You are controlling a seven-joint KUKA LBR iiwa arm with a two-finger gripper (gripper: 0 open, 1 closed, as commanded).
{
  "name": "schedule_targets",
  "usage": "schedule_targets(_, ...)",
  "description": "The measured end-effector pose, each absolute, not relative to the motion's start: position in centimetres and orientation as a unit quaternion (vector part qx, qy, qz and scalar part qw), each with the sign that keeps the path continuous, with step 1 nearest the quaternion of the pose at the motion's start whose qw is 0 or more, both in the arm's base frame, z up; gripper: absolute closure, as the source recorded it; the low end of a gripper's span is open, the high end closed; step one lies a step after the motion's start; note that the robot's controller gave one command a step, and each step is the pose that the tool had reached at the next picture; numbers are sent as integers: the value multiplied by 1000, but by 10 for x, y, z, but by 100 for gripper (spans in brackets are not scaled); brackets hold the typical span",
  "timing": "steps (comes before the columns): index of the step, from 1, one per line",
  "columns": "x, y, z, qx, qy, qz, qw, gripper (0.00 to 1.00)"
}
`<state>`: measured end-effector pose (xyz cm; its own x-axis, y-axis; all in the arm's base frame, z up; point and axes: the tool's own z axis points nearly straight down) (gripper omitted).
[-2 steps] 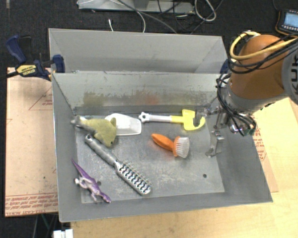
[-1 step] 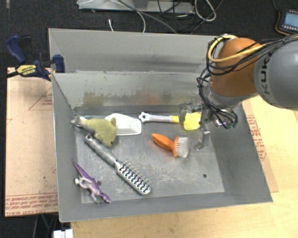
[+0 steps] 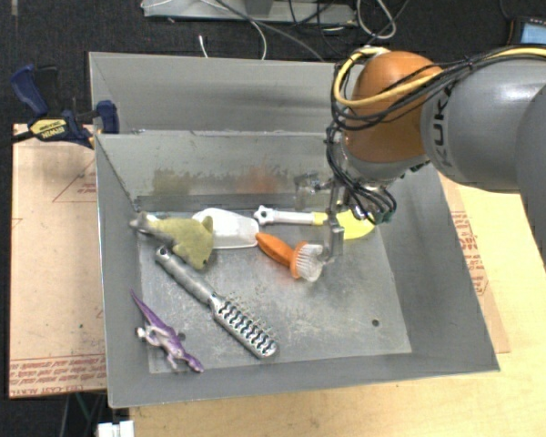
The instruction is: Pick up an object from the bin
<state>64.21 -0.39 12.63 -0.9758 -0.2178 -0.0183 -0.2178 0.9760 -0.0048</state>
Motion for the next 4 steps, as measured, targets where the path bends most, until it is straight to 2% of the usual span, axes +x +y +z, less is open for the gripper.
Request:
schedule_targets(1, 632, -64, 102, -131, 991, -3, 4, 0)
schedule_targets(2, 627, 44, 70, -105, 994, 1, 12, 100)
schedule_targets(3, 627, 44, 70, -106, 994, 1, 12, 100)
schedule_targets(4, 621, 50, 87, -111, 994, 1, 6, 100)
